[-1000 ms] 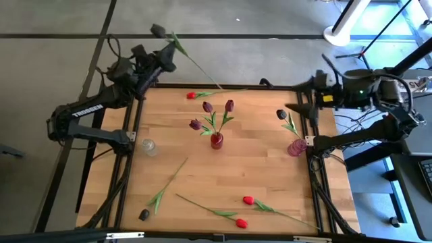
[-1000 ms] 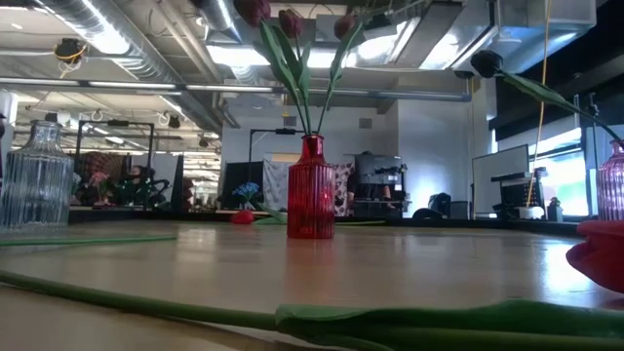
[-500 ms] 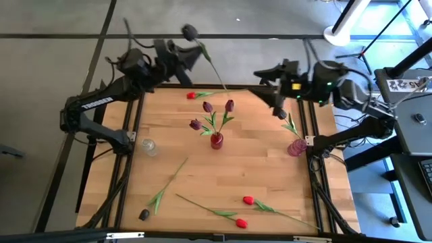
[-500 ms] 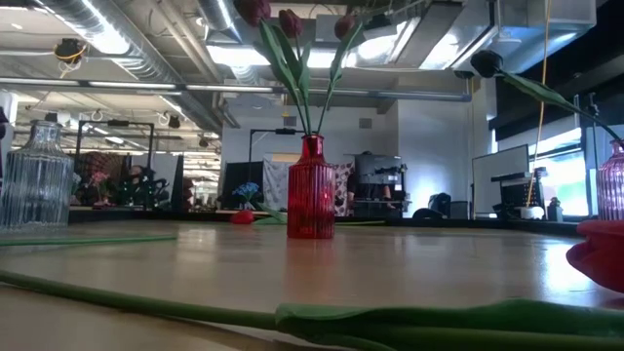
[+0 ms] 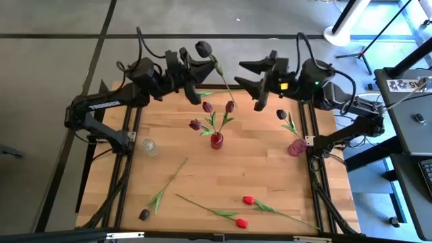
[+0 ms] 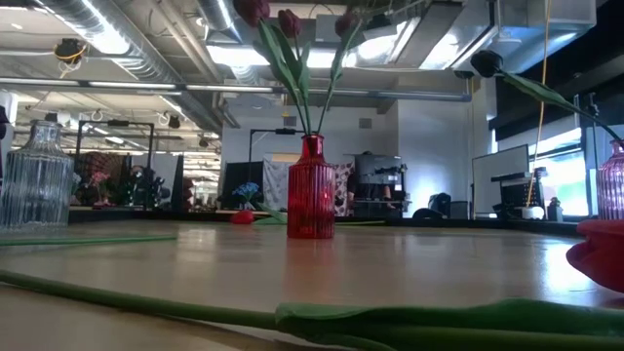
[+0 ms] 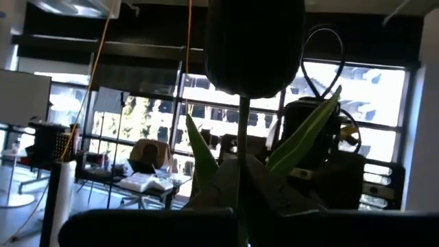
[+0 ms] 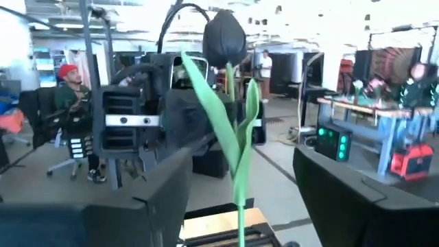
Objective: Sort flowers into vase by color
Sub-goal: Put the top black tulip into the pink vase
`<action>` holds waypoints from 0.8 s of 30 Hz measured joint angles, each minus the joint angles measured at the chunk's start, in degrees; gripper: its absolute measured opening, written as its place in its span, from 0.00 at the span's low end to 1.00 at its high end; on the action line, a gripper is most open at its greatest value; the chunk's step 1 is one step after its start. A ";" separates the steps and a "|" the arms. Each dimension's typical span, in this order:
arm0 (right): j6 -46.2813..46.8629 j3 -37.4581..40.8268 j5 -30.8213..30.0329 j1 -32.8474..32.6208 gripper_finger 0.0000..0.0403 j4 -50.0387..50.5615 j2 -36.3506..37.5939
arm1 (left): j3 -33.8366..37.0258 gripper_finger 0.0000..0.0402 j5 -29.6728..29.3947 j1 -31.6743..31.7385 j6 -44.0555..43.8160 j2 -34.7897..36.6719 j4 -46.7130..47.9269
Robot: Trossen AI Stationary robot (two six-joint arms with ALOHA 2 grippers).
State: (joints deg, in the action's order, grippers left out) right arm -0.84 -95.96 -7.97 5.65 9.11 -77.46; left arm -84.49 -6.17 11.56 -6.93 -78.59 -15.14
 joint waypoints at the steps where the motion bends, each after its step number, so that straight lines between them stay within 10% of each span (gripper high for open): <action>1: -1.07 0.00 0.70 0.00 0.62 -0.57 -0.45 | 0.00 0.00 -0.23 -0.21 0.36 0.04 -0.05; 15: -6.97 0.00 -0.74 0.00 0.57 -9.05 -7.21 | 0.00 0.00 -0.26 -1.84 5.12 0.03 0.04; 24: -6.98 0.00 -2.49 0.40 0.27 -9.39 -7.73 | 0.00 0.01 1.31 -1.91 6.02 0.03 0.14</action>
State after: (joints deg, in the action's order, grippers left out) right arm -7.82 -95.96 -10.46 6.05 -0.27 -85.19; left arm -84.49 -4.87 9.65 -0.91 -78.56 -15.00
